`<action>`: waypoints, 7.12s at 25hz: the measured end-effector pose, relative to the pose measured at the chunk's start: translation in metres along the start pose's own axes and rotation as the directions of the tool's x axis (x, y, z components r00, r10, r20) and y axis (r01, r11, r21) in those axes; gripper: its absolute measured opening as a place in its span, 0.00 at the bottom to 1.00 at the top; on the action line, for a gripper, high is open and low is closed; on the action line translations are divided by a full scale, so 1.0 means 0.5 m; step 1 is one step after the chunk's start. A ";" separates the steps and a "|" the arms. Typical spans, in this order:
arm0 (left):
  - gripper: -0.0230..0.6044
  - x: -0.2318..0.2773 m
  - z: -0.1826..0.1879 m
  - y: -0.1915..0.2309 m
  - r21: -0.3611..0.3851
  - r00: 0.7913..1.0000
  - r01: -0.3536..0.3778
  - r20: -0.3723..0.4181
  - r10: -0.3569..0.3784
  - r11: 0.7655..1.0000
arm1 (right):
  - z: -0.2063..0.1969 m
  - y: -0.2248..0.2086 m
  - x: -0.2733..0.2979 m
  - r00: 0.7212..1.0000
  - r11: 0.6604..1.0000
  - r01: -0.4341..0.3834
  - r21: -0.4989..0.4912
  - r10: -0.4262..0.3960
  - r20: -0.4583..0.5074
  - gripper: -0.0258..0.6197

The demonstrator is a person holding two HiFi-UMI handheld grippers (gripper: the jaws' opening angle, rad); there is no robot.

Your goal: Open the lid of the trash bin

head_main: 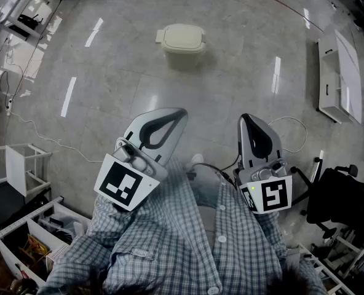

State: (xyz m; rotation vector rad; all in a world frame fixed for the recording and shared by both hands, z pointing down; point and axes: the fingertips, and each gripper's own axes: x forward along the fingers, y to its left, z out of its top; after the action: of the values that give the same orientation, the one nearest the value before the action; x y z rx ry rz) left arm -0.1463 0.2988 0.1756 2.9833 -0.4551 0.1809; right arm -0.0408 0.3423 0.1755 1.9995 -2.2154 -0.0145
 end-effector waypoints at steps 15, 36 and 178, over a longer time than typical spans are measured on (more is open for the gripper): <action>0.04 -0.015 -0.007 0.006 0.001 1.000 0.009 -0.003 -0.009 1.000 | -0.010 0.014 0.002 1.000 1.000 -0.006 0.014 0.006 -0.012 0.07; 0.04 -0.125 -0.010 0.057 0.020 0.999 0.022 0.038 -0.023 1.000 | -0.020 0.098 0.006 0.997 0.998 0.051 0.047 -0.048 -0.060 0.07; 0.04 0.416 0.099 0.613 0.003 0.998 -0.070 0.000 0.070 0.998 | -0.049 -0.272 0.691 0.975 0.991 -0.118 -0.064 0.103 -0.198 0.07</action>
State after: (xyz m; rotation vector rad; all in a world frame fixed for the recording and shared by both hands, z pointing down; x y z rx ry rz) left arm -0.0370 -0.0587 0.1850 2.9728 -0.5598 0.1884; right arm 0.0637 -0.0119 0.2226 1.7546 -2.1643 0.1042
